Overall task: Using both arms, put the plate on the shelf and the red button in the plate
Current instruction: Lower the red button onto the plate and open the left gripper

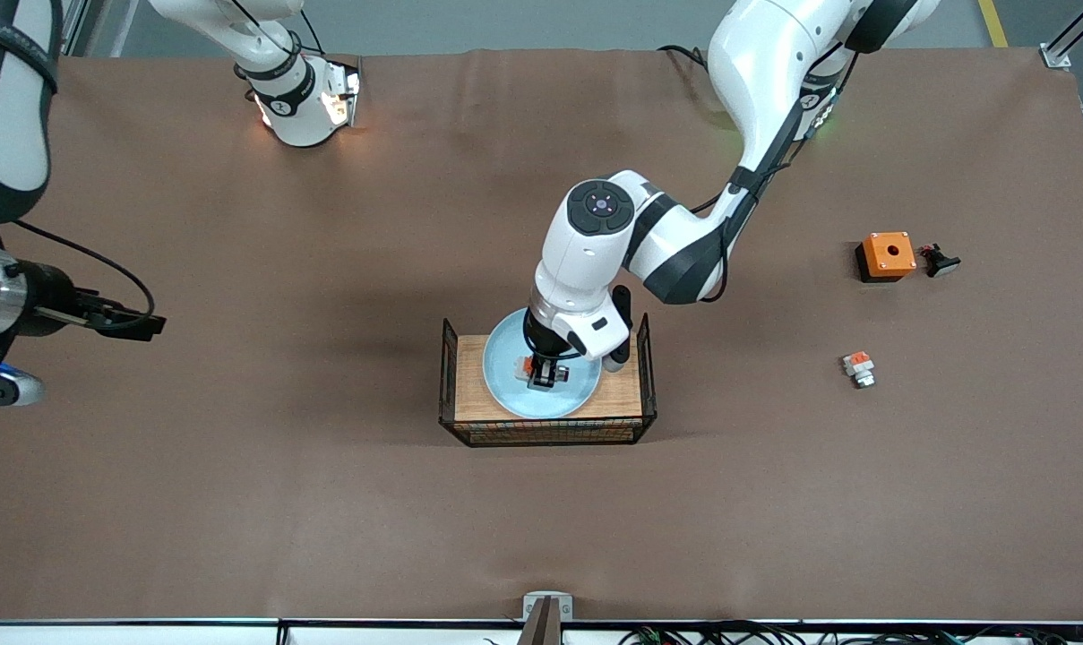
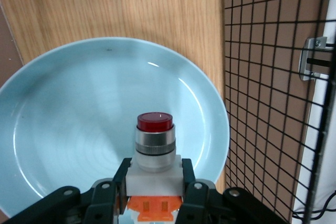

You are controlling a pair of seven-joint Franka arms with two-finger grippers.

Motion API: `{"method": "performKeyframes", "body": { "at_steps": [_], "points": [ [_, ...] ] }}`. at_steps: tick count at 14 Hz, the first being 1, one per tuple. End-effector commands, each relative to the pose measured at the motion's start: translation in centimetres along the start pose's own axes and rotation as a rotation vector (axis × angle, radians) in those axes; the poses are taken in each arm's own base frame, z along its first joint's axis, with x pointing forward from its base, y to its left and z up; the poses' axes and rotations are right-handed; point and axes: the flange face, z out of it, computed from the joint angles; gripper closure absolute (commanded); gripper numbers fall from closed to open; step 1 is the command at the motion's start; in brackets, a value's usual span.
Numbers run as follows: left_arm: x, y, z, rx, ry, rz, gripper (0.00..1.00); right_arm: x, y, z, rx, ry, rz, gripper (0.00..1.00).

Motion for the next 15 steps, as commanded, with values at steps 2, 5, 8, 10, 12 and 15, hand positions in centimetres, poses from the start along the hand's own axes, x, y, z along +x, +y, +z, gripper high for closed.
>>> {"method": "performKeyframes", "body": {
  "at_steps": [2,5,8,10,12,15],
  "points": [
    [-0.4,0.3,0.5,-0.023,0.011,0.010,0.61,-0.7,1.0,-0.9,-0.040,0.040,-0.084,0.00],
    [-0.2,0.1,0.8,-0.020,0.020,0.014,0.56,-0.9,0.8,-1.2,-0.075,0.053,-0.190,0.00],
    [-0.3,0.3,0.3,-0.030,0.023,0.025,0.09,-0.4,1.8,-1.2,-0.068,0.058,-0.223,0.00],
    [-0.5,0.4,-0.5,-0.043,0.031,0.038,0.00,-0.3,2.2,-1.2,-0.066,0.054,-0.219,0.00],
    [-0.5,1.0,-2.3,-0.062,0.025,0.036,0.00,-0.3,2.2,-1.2,-0.066,0.057,-0.218,0.00],
    [-0.2,1.7,-5.5,-0.063,0.039,0.031,0.00,-0.5,1.6,-1.1,-0.078,0.051,-0.237,0.00]
  ]
}}
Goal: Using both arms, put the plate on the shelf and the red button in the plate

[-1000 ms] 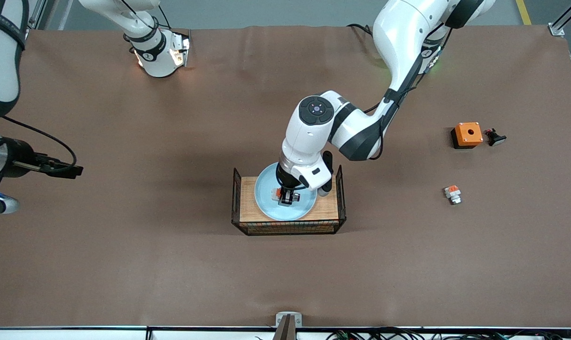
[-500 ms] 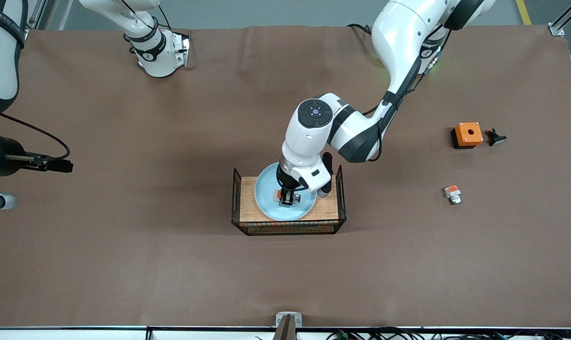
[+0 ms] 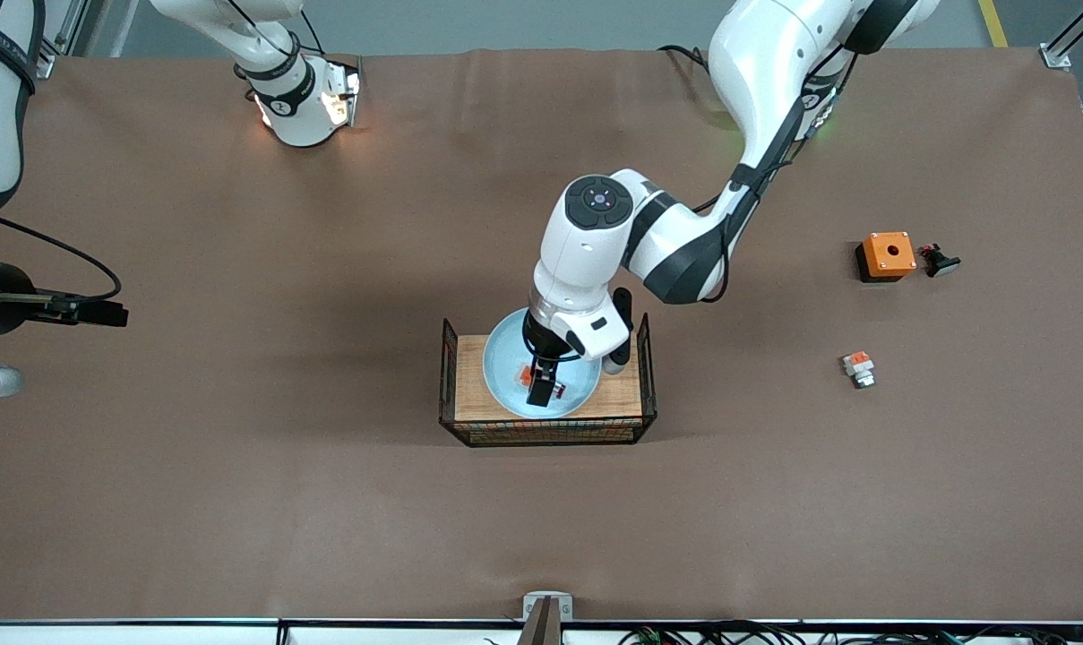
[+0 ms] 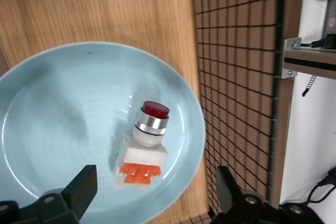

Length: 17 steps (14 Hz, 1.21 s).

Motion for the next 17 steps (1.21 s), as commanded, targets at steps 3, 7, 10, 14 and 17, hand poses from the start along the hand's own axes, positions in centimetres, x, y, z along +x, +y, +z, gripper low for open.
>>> {"method": "performKeyframes", "body": {
  "at_steps": [3,7,10,14,17],
  "points": [
    [1.6,2.0,-7.5,-0.016,0.051,0.040,0.00,-1.8,0.2,-1.4,-0.003,-0.003,-0.025,0.00],
    [4.4,3.1,-14.1,0.022,0.083,0.097,0.00,-6.4,-0.6,-4.4,0.019,-0.052,-0.033,0.00],
    [7.9,3.8,-18.2,0.101,0.056,0.167,0.00,-8.6,-2.4,-6.5,0.020,0.018,-0.071,0.00],
    [13.6,3.7,-22.7,0.245,0.066,0.316,0.00,-10.4,-0.7,-5.5,0.034,0.070,-0.047,0.00],
    [18.3,3.3,-26.1,0.325,0.046,0.416,0.00,-11.3,0.1,-5.2,0.042,0.122,-0.043,0.00]
  ]
}}
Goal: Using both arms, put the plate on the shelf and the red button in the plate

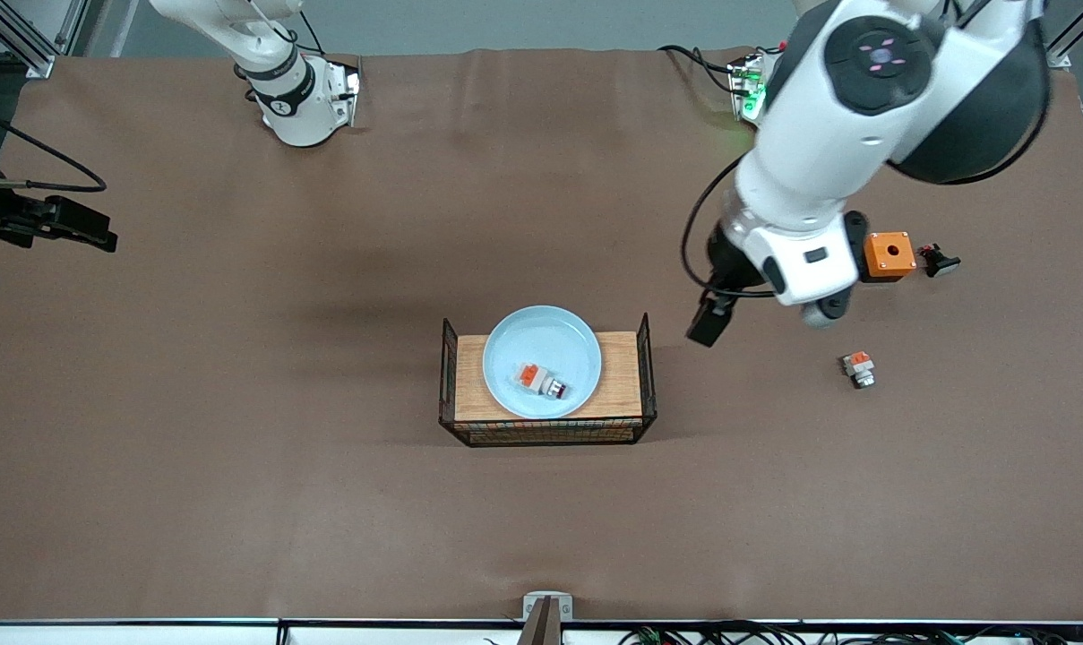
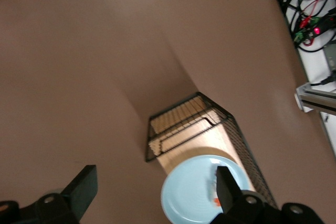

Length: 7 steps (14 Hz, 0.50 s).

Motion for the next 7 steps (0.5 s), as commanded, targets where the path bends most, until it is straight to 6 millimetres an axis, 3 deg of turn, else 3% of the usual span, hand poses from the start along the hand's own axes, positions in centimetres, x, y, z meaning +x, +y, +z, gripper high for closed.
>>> {"method": "performKeyframes", "body": {
  "at_steps": [1,7],
  "points": [
    [3.3,-3.1,-2.2,0.057,-0.042,0.103,0.00,-2.1,0.5,-0.1,0.013,0.025,-0.009,0.00],
    [11.4,-9.2,-4.0,0.120,-0.055,0.321,0.00,-2.3,1.5,-0.1,0.016,0.067,0.007,0.00]
  ]
}}
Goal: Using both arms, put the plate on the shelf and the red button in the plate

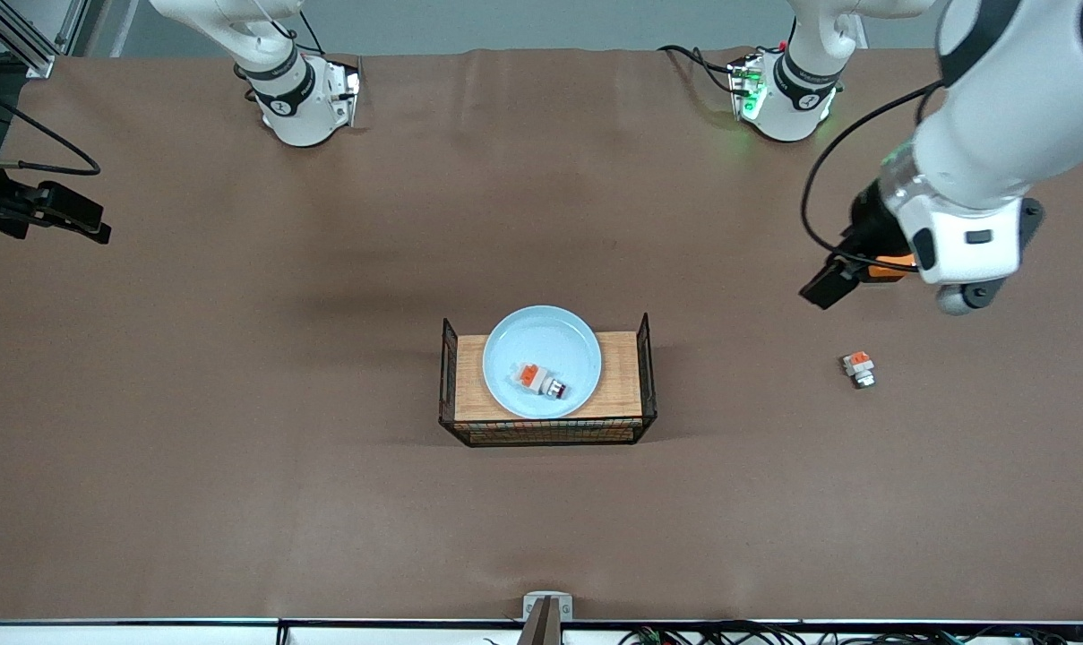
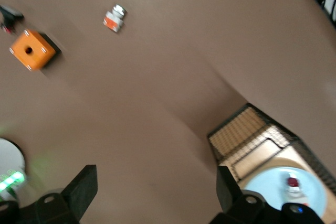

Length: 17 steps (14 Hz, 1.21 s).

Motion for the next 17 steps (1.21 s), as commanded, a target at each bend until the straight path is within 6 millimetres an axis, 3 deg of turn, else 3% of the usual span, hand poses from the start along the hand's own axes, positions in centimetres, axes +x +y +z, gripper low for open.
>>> {"method": "performKeyframes", "body": {
  "at_steps": [1,5,9,14,17],
  "points": [
    [1.0,-4.4,-0.1,0.016,-0.017,0.116,0.00,-1.2,1.5,0.2,0.015,0.038,0.010,0.00],
    [4.8,-8.8,0.0,0.023,-0.026,0.269,0.00,-2.0,2.6,0.7,0.045,0.058,0.032,0.00],
    [7.8,-10.6,0.7,0.008,-0.015,0.413,0.00,-2.4,2.7,0.5,0.046,0.065,0.034,0.00],
    [8.9,-10.8,-0.1,-0.010,0.030,0.640,0.00,-3.3,2.9,0.5,0.046,0.073,0.036,0.00],
    [9.4,-10.9,0.2,-0.004,0.034,0.668,0.00,-3.3,2.8,0.4,0.044,0.075,0.033,0.00]
  ]
}}
